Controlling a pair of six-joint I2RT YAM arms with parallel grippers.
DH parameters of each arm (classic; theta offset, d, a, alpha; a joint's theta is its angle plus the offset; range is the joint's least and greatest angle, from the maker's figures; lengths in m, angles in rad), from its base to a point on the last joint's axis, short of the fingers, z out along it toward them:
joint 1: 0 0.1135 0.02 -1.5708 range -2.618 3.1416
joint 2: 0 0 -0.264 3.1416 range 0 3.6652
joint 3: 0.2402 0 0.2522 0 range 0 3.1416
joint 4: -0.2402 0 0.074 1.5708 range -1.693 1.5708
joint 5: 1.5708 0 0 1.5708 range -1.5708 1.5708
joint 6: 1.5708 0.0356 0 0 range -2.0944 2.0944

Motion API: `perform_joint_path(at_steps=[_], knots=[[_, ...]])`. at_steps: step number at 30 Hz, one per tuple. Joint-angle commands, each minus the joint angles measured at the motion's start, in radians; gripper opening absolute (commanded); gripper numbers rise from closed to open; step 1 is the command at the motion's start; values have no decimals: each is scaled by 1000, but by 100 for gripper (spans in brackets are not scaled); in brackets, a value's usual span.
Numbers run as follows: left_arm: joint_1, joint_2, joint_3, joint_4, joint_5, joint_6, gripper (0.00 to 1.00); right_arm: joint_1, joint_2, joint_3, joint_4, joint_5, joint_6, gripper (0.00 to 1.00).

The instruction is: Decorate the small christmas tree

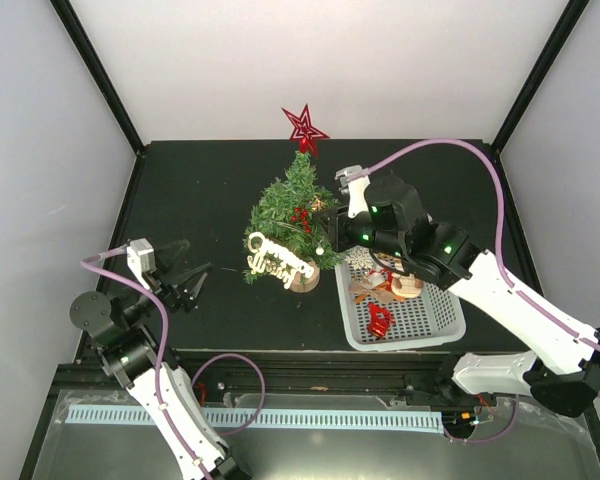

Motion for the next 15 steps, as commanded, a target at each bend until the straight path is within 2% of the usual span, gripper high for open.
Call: perform_joint_path(at_steps=[1, 5, 6, 8, 15], knots=[[10, -15, -1, 19, 11, -12, 99, 2, -37, -34, -11, 141, 34, 18], [10, -15, -3, 22, 13, -12, 99, -3, -124, -154, -30, 268, 72, 25], [9, -16, -3, 25, 11, -13, 99, -10, -153, -181, -38, 292, 82, 30], [14, -16, -5, 29, 8, -18, 99, -28, -199, -245, -56, 320, 108, 32], [29, -8, -9, 42, 1, -31, 99, -121, -320, -511, -11, 244, 165, 37]])
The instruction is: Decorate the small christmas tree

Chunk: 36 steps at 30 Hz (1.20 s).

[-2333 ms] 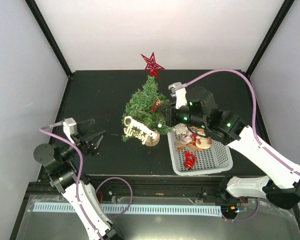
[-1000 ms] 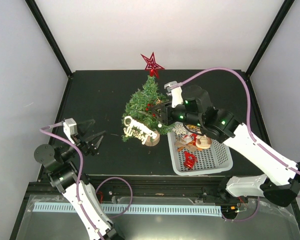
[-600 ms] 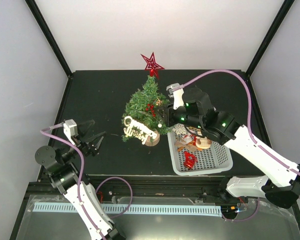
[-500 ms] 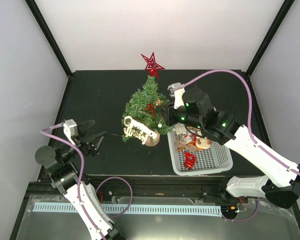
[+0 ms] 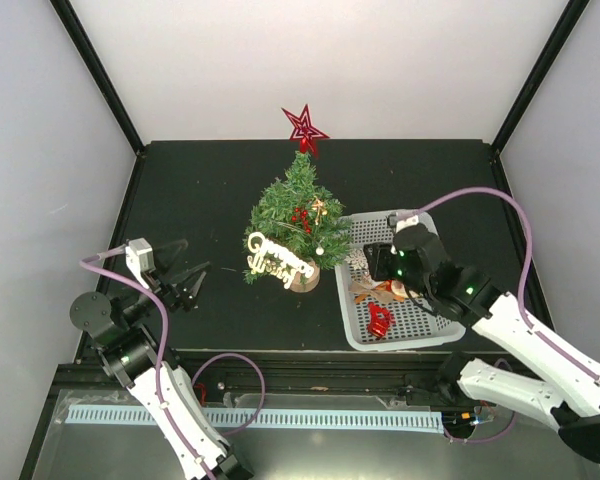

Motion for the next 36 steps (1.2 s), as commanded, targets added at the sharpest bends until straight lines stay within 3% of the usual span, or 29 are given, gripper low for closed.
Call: perform_joint_path(at_steps=[1, 8, 13, 22, 28, 36], knots=[[17, -6, -3, 33, -1, -20, 99, -63, -42, -136, 34, -33, 51, 38], [27, 9, -3, 32, -8, -18, 99, -202, -10, -353, 192, -257, 84, 41], [37, 15, -5, 26, -19, -15, 99, -298, 65, -420, 289, -388, 83, 41], [60, 26, -3, 19, -34, -15, 99, -359, 199, -446, 361, -416, 76, 40], [69, 36, 6, -15, -54, 16, 99, -455, 191, -486, 393, -413, 86, 40], [63, 183, 165, -385, -128, 319, 99, -491, 225, -457, 425, -434, 104, 40]])
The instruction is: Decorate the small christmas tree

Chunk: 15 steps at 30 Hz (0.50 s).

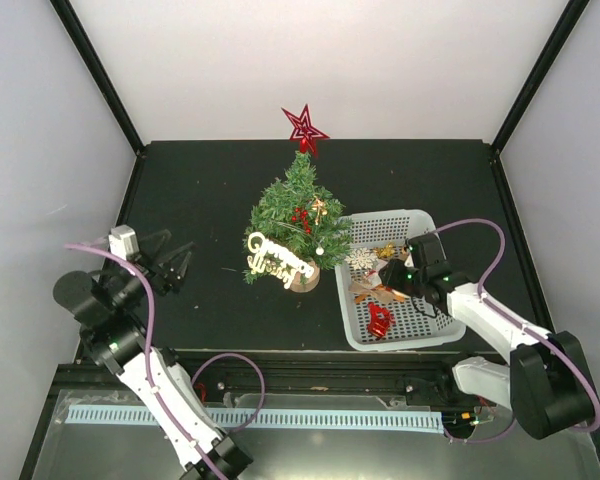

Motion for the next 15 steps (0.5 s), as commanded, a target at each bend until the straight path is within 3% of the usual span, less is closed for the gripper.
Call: perform_joint_path(at_steps=[1, 9, 15], knots=[[0, 103, 124, -248, -63, 212, 99, -11, 19, 28, 57, -31, 26, 40], [-29, 148, 137, -251, -76, 219, 99, -9, 58, 30, 182, -185, 110, 38], [-29, 130, 112, -197, -73, 177, 99, -9, 108, 38, 218, -196, 180, 38]])
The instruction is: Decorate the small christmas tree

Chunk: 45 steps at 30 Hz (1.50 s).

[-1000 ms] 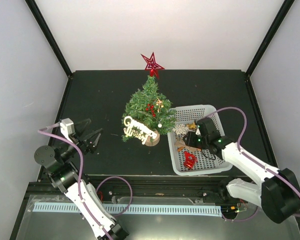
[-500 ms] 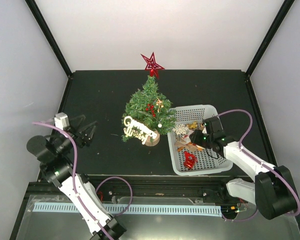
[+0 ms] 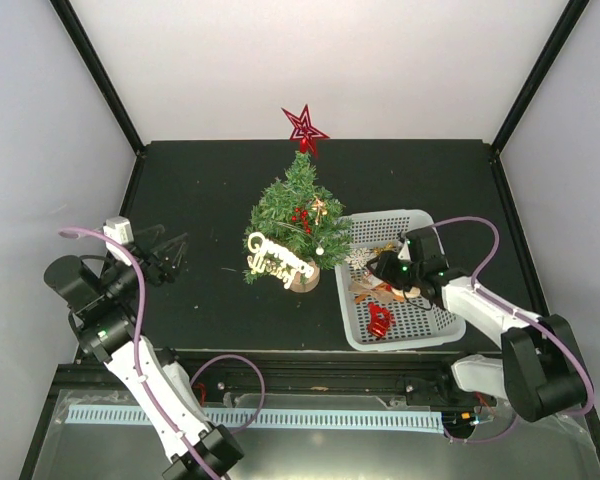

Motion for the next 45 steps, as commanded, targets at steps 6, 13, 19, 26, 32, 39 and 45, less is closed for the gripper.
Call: perform_joint_path(at_steps=[6, 13, 19, 26, 32, 39, 45], knots=[[-6, -18, -8, 33, 0, -20, 99, -5, 90, 60, 20, 76, 82, 39], [-7, -30, -19, 51, 1, -31, 99, -15, 169, 97, 49, 109, 67, 40], [-6, -34, -22, 53, 4, -32, 99, -22, 239, 114, 80, 99, 62, 39], [-5, -33, -26, 65, 9, -41, 99, -25, 277, 101, 149, 66, 81, 38], [-6, -33, -28, 69, 15, -43, 99, -25, 316, 72, 271, 7, 125, 30], [-6, -38, -30, 71, 24, -47, 99, -27, 375, 66, 341, -40, 148, 15], [-6, -51, -40, 75, 25, -45, 99, -33, 360, 22, 403, -48, 171, 5]])
